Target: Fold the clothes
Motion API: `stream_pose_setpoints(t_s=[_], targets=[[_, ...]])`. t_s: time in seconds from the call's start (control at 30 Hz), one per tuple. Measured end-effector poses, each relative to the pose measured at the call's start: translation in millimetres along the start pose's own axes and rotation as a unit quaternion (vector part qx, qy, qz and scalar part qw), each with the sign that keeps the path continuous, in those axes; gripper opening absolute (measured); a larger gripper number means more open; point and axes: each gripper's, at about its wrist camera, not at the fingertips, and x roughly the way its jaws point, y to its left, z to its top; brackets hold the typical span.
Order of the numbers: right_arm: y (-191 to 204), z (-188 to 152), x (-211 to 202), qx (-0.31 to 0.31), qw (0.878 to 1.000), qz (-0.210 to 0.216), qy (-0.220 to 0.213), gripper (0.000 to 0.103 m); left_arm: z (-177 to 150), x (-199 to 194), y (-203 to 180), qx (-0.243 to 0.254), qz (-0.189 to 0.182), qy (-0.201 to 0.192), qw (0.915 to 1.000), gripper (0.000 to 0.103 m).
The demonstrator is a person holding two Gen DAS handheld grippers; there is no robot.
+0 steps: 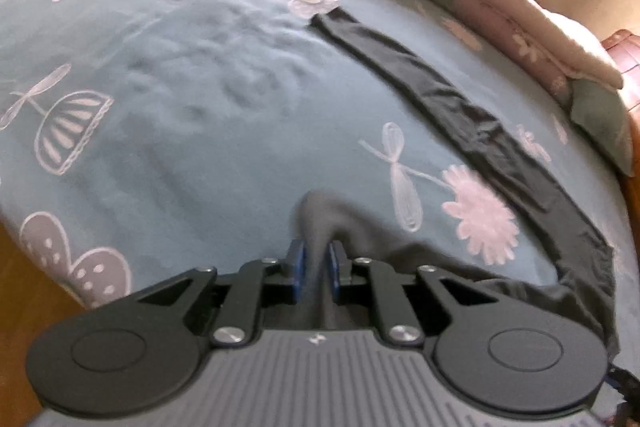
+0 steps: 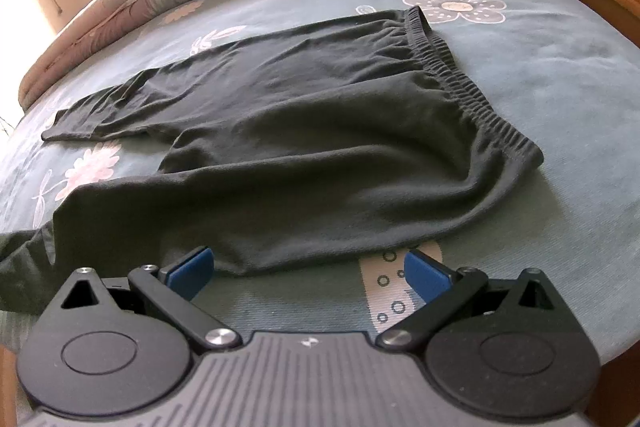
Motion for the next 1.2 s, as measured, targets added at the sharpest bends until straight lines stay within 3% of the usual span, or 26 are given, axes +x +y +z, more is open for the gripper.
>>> stream_pose_setpoints(t_s=[0.13,0.3,0.57,0.7,0.83,0.93,1.1,1.2], targets=[[4.1,0.9,0.9,-0.003,1.0,0.004,-0.001,0.103,6.6,-5.4,-9.4,0.028,0.01,-0.012,0.9995,0.018],[11.7,2.0,-0.6,-0.017,1.0,0.009,-0.001,0.103,1.9,7.0,22.7,-0.01,0.032,-0.008,0.9994,0.032],[31.1,8.1,-8.9,-0.044,0.999,0.013,-0.013,0.103,-5.8,27.1,75.1,-0.073,0.067,0.0,0.9951,0.032],[39.8,8.4,-15.1,-0.053,0.998,0.013,-0.02,0.103,-8.2,40.9,76.6,-0.064,0.078,0.033,0.9943,0.032],[44.3,8.4,-17.6,-0.055,0.998,0.011,-0.024,0.103,-17.5,43.6,39.8,-0.017,0.006,0.057,0.9982,0.032],[47.9,8.5,-17.1,-0.056,0.998,0.011,-0.022,0.103,-23.2,53.2,8.8,0.004,-0.051,0.074,0.996,0.037],[54.5,7.0,-21.8,-0.069,0.997,0.013,-0.025,0.103,-32.2,70.3,-43.6,0.055,-0.095,0.094,0.9895,0.039],[54.4,6.3,-24.3,-0.071,0.997,0.011,-0.028,0.103,-29.9,65.8,-58.8,0.066,-0.121,0.087,0.9866,0.039]])
